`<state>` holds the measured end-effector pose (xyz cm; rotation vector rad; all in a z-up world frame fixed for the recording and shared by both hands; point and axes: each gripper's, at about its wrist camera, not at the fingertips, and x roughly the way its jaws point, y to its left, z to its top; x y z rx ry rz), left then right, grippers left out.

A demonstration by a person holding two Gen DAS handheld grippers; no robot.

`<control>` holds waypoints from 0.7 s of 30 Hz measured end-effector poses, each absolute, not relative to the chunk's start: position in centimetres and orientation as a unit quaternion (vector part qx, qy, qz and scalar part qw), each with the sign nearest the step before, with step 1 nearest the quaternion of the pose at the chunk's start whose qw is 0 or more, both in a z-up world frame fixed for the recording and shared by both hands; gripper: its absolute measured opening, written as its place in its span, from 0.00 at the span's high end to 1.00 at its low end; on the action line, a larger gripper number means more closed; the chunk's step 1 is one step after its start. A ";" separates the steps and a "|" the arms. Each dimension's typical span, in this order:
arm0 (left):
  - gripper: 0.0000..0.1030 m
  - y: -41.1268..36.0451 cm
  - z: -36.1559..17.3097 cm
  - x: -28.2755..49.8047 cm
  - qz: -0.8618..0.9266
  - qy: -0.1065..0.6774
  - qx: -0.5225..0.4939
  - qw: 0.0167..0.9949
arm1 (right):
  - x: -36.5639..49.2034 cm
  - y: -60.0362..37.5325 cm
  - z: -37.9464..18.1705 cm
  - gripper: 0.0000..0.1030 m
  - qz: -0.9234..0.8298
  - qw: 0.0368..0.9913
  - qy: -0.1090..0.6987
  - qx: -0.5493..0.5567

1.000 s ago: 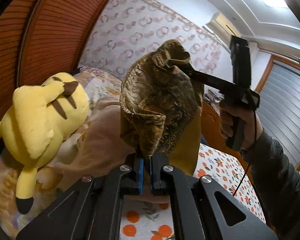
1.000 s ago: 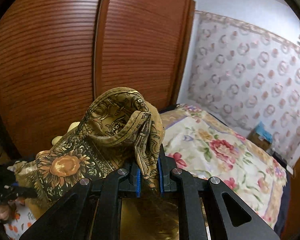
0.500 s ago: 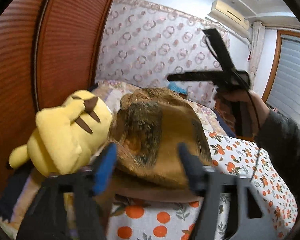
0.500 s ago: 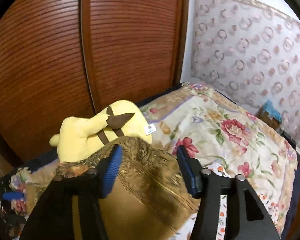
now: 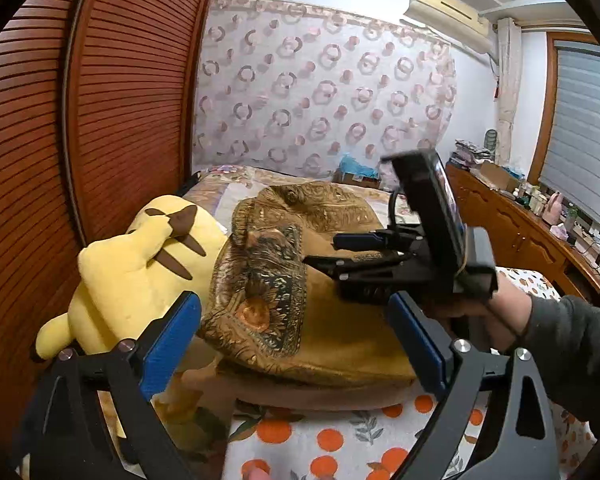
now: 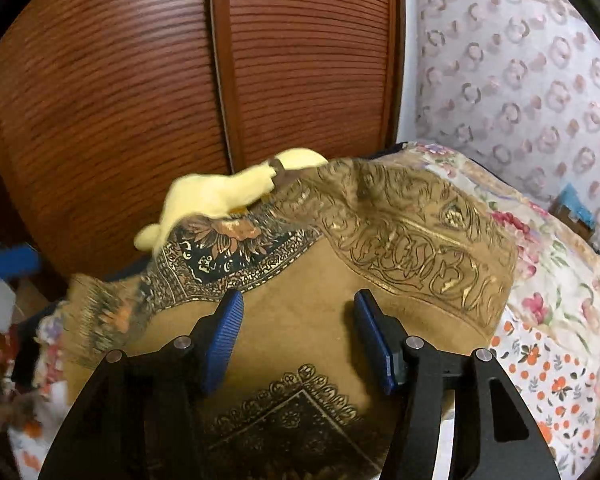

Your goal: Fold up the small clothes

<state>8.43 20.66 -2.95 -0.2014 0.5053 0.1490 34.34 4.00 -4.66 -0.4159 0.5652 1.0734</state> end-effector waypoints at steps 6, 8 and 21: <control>0.08 20.5 -2.8 7.7 0.080 0.258 -0.095 0.958 | 33.7 2.2 -3.5 0.42 0.489 0.813 0.269 -0.168; 0.08 20.0 -2.8 7.5 0.079 0.259 -0.092 0.958 | 32.2 1.9 -3.1 0.42 0.485 0.817 0.268 -0.158; 0.08 14.1 -0.9 5.6 0.043 0.241 -0.059 0.968 | 23.0 -8.7 -0.3 0.42 0.433 0.864 0.235 -0.106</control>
